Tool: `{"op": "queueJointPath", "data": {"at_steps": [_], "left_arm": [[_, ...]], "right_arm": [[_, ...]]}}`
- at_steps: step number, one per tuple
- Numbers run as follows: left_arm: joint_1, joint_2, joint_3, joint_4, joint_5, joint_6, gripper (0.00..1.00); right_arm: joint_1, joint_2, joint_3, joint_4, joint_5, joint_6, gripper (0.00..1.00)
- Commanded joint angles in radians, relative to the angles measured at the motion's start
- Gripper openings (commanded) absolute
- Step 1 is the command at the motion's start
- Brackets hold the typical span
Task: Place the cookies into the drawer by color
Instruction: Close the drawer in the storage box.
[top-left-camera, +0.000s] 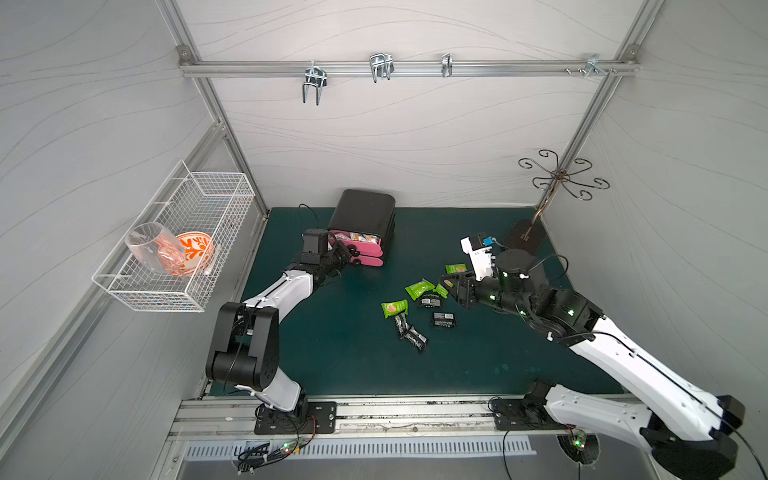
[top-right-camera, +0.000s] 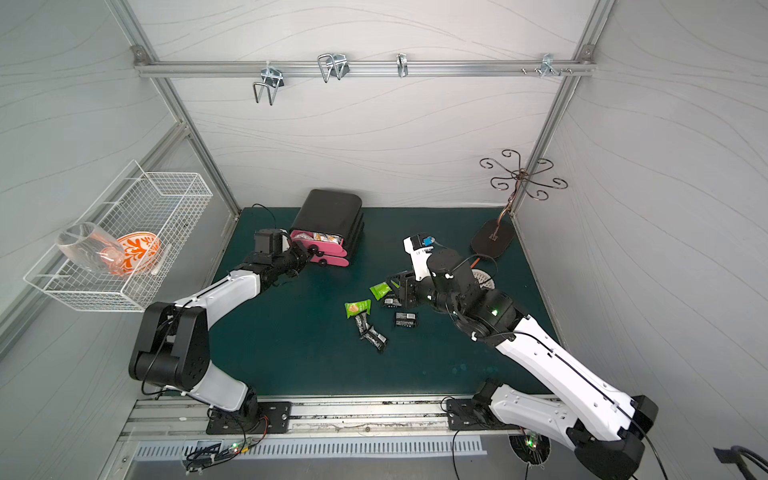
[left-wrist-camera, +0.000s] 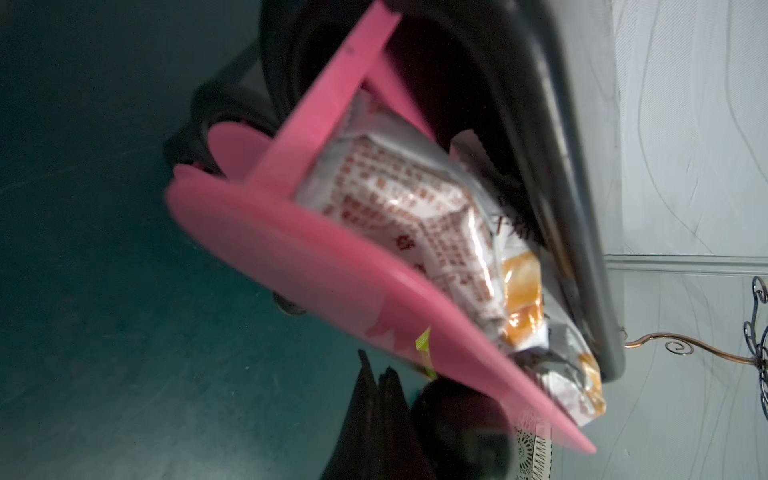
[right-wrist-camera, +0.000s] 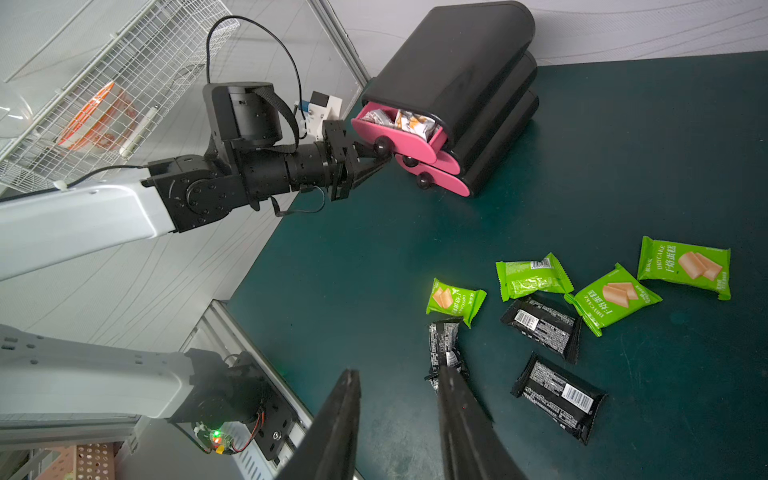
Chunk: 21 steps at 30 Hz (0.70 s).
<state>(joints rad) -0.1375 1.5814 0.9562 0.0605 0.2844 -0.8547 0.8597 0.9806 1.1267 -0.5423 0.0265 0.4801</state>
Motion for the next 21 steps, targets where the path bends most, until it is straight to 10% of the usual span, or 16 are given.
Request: {"op": "queueJointPath", "data": {"at_steps": [1,21], "left_arm": [[-0.003,0.03,0.071,0.082,0.009,-0.009,0.0],[0.011,0.148,0.137,0.278,0.191,-0.078,0.01]], "right_arm": [[-0.003,-0.015,-0.02,-0.019,0.01,0.011,0.36],[-0.003,-0.011,-0.047,-0.018,-0.016,0.035,0.37]]}}
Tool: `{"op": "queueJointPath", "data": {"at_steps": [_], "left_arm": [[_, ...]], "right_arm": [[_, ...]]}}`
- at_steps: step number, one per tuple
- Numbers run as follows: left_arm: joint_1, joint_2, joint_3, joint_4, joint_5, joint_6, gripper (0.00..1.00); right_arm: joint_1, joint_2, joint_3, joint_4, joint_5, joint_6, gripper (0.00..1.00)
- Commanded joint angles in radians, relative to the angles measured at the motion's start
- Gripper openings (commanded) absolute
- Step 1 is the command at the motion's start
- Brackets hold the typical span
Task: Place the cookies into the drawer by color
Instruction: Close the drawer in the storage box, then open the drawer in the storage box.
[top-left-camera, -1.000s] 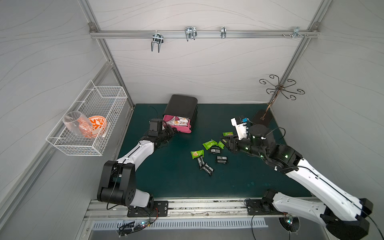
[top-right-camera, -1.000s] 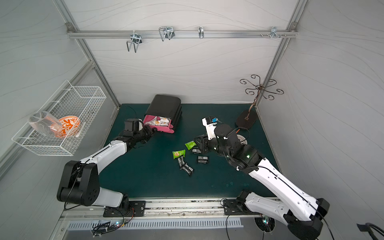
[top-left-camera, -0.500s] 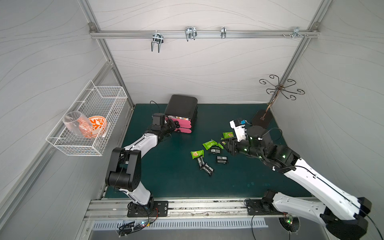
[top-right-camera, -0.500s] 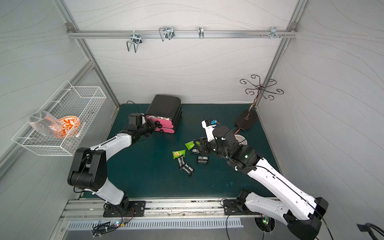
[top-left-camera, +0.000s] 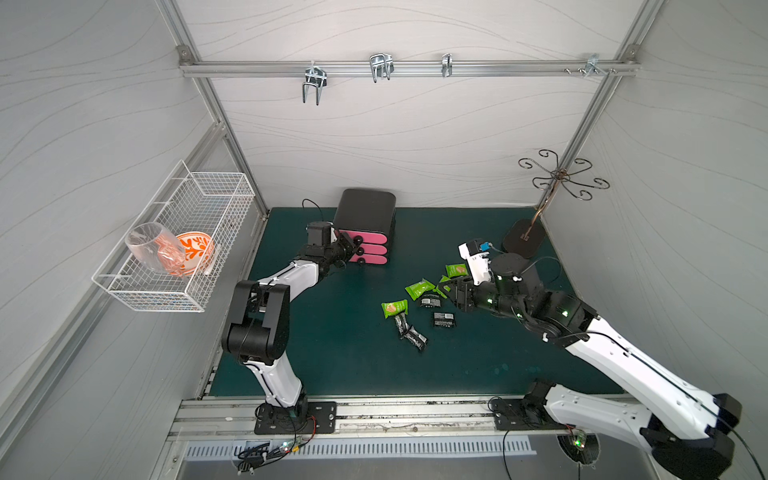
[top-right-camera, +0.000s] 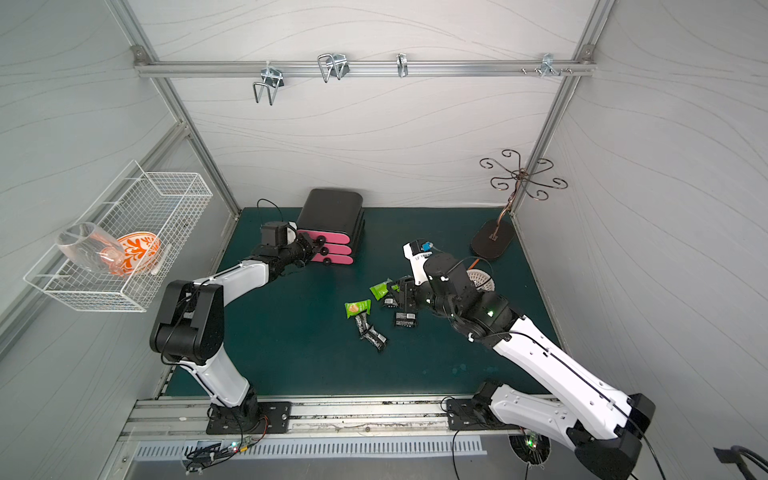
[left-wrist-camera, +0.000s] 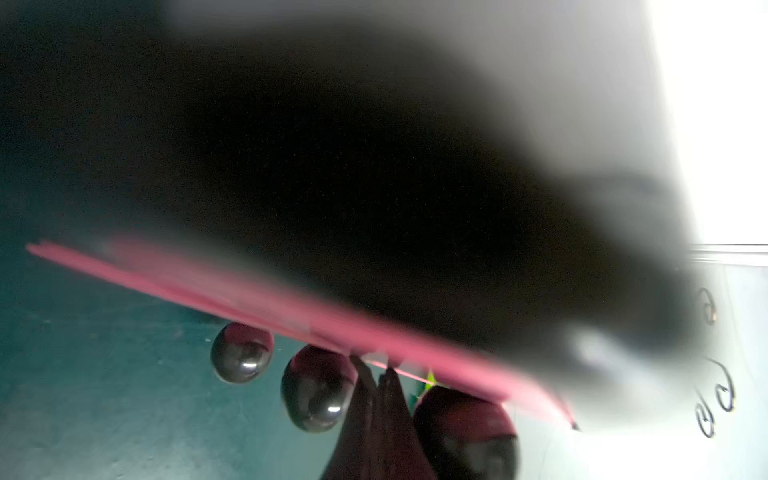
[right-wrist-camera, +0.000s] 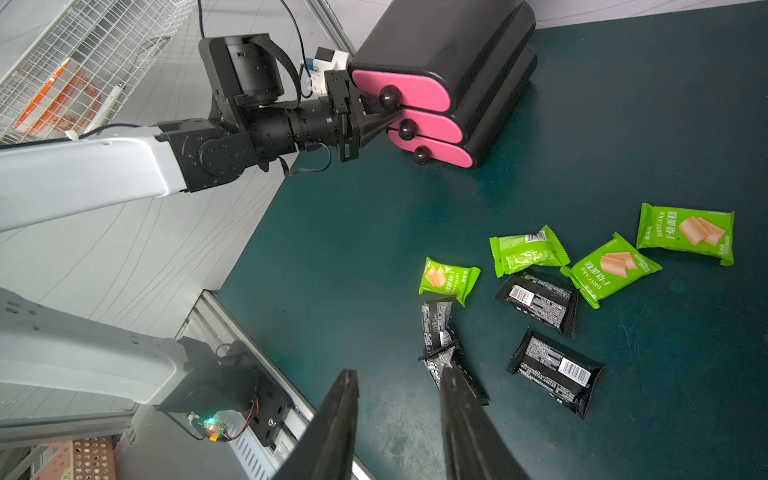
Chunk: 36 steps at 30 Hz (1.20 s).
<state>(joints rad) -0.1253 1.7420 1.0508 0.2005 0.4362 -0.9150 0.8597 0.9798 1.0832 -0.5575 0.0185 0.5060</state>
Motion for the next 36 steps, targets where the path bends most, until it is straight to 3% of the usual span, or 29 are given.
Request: {"op": "queueJointPath", "data": {"at_steps": [1,4,8,13,19,36], "left_arm": [[-0.002,-0.023,0.03,0.139,0.034,-0.017,0.06],[-0.001,-0.073,-0.039,0.15,0.001,-0.017,0.17],[-0.004,-0.094,-0.142,0.212,-0.012,-0.051,0.2],[-0.006,-0.024,-0.201,0.407,0.024,-0.134,0.26],[-0.014,0.028,-0.194,0.478,0.019,-0.174,0.37],[-0.022,0.144,-0.181,0.567,0.023,-0.247,0.49]], "right_arm": [[-0.002,-0.01,-0.004,-0.003,-0.011,0.009,0.37],[-0.002,-0.015,-0.008,-0.007,-0.006,0.009,0.38],[-0.003,-0.024,-0.022,0.003,-0.002,0.016,0.38],[-0.002,-0.009,-0.018,0.013,-0.018,0.02,0.4],[-0.002,-0.004,-0.009,-0.002,-0.02,0.017,0.42],[-0.002,-0.021,-0.014,-0.028,-0.002,0.017,0.43]]}}
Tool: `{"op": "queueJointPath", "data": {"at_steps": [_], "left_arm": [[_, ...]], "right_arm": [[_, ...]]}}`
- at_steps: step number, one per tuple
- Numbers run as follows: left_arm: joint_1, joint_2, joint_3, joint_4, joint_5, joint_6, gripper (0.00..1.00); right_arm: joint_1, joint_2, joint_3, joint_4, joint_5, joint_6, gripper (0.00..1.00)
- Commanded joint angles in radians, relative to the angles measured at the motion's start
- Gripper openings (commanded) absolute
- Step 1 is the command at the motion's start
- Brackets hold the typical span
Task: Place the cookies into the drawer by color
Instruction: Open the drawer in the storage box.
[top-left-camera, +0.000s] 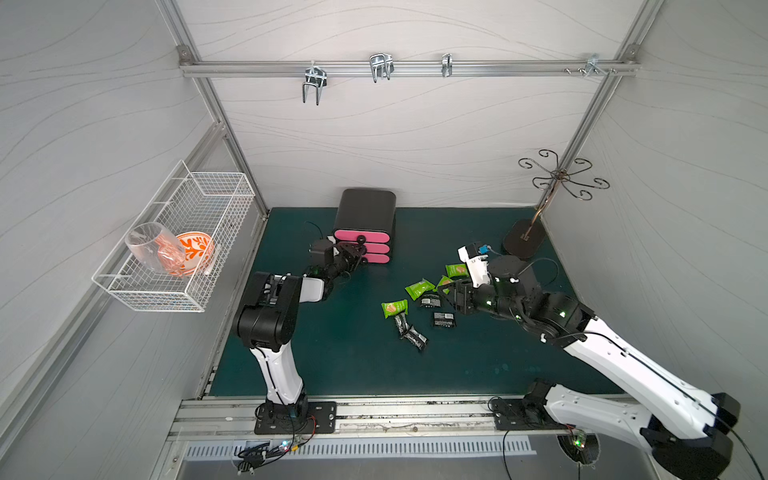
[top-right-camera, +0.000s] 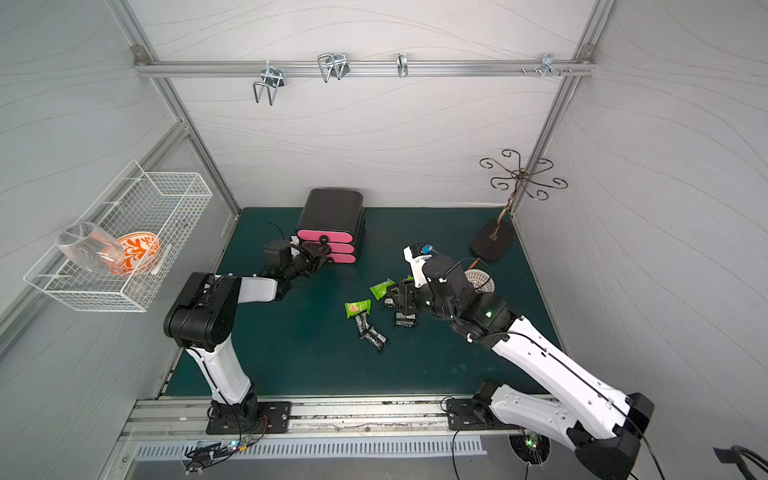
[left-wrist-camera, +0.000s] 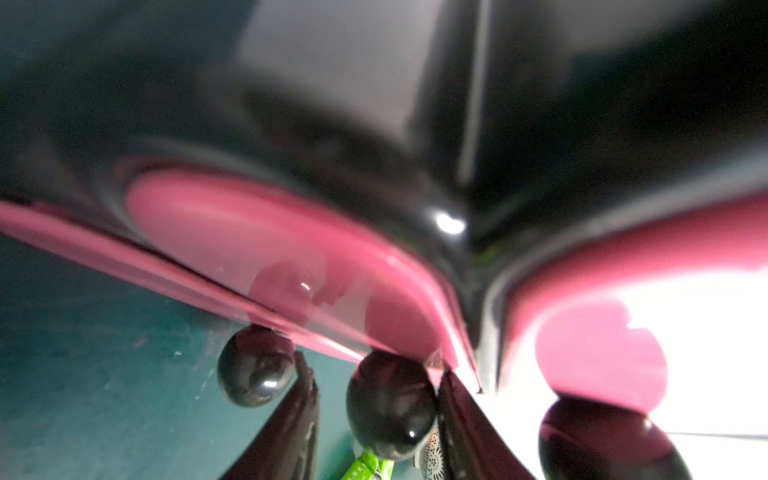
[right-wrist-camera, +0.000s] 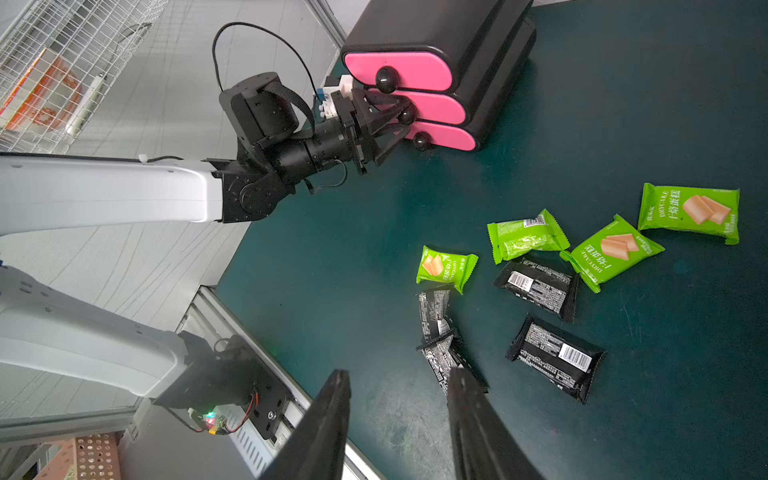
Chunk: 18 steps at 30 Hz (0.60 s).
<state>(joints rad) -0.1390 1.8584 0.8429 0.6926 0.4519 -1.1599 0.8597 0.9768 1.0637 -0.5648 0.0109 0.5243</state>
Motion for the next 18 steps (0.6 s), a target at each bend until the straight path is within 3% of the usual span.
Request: {"op": "queueJointPath", "data": {"at_steps": [1,4,15,18], "left_arm": [[-0.01,0.032,0.027,0.075,0.007,-0.007,0.49],[-0.01,0.047,0.024,0.086,0.009,-0.02,0.49],[-0.013,0.053,0.001,0.14,0.018,-0.068,0.21],[-0.016,0.028,-0.021,0.119,0.025,-0.064,0.15]], "right_arm": [[-0.002,-0.019,0.004,-0.022,0.004,-0.001,0.43],[-0.003,-0.022,0.002,-0.026,0.007,-0.002,0.43],[-0.003,-0.055,-0.02,-0.039,0.021,0.002,0.45],[-0.002,-0.076,-0.041,-0.041,0.06,0.024,0.53]]}}
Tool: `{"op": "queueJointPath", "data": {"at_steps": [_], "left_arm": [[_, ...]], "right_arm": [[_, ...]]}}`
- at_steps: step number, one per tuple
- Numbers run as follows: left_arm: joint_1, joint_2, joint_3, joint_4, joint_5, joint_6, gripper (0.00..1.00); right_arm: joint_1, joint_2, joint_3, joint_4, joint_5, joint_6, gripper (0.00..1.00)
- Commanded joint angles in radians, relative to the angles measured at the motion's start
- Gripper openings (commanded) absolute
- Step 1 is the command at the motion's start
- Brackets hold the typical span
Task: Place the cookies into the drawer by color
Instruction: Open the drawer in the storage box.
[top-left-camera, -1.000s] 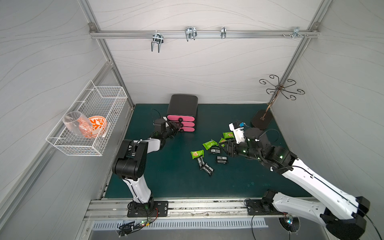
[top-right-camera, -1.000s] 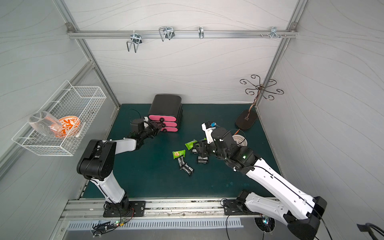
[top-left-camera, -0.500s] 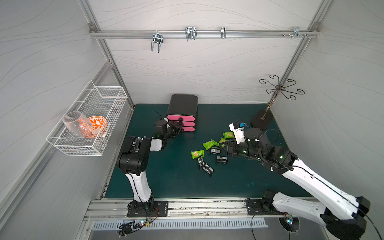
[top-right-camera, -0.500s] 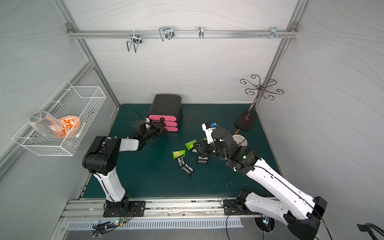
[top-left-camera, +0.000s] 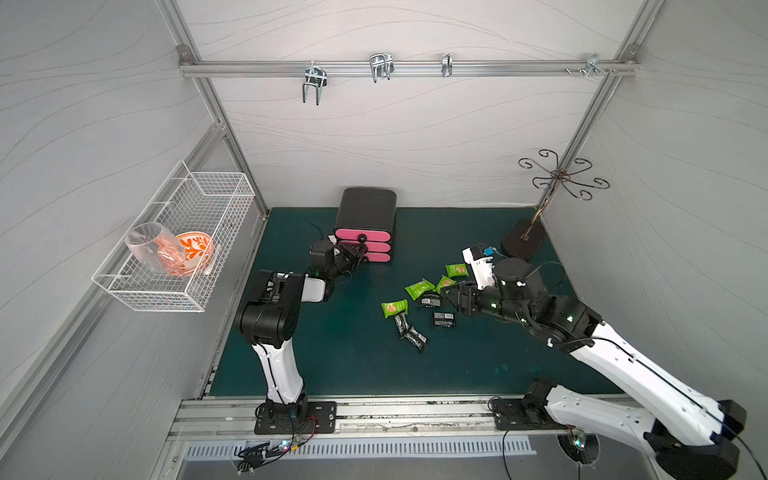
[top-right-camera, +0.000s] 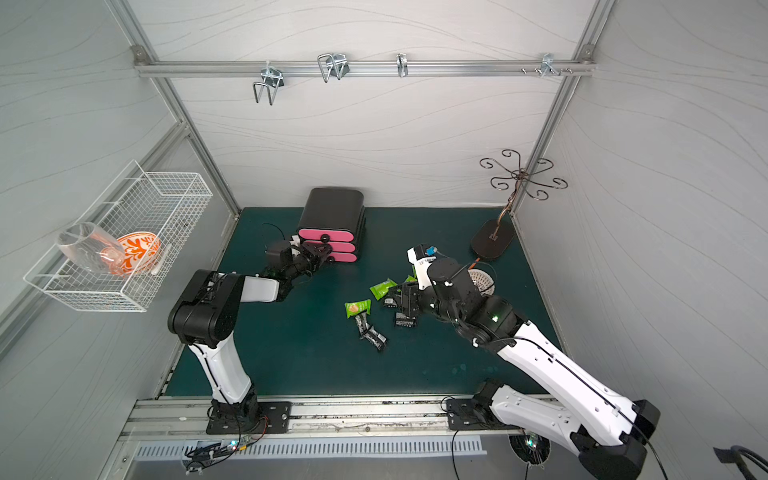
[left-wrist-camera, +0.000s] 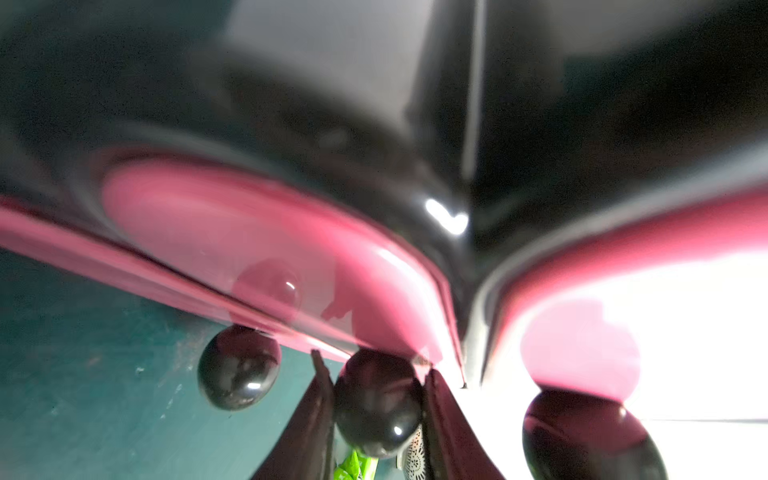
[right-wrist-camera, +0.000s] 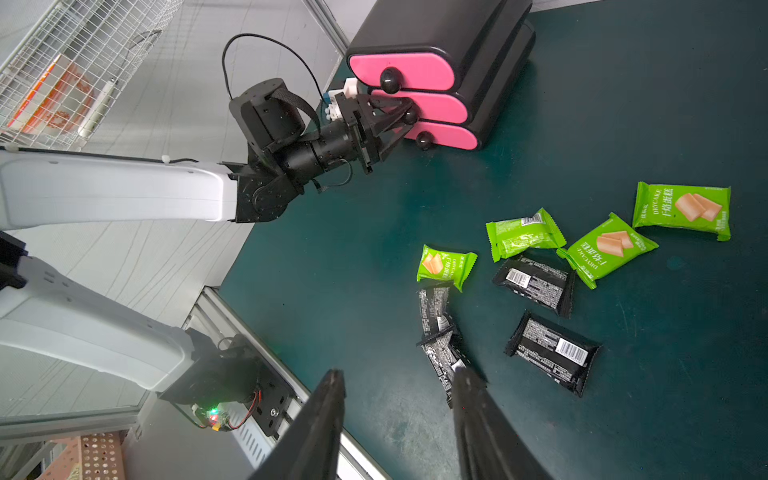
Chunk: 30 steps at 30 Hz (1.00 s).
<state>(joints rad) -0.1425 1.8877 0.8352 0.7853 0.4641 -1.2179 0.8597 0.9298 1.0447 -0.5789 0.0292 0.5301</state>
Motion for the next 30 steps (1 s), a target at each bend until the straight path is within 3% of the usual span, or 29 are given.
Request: {"op": "queueJointPath", "data": {"at_steps": [1,8,18,30], "left_arm": [[-0.015,-0.013,-0.019,0.004,0.016,0.002,0.13],[-0.045,-0.145,-0.129,-0.088,0.008,0.077,0.09],[-0.105,-0.292,-0.288,-0.179,-0.04,0.119,0.1],[-0.129,-0.395,-0.352,-0.267,-0.136,0.148,0.38]], "right_arm": [[-0.002,-0.038,-0.029,-0.027,0.06,0.028,0.56],[-0.003,-0.099,-0.082,-0.034,0.199,0.097,0.67],[-0.002,-0.096,-0.092,-0.023,0.16,0.109,0.68],[-0.003,-0.109,-0.086,-0.045,0.123,0.124,0.69]]}}
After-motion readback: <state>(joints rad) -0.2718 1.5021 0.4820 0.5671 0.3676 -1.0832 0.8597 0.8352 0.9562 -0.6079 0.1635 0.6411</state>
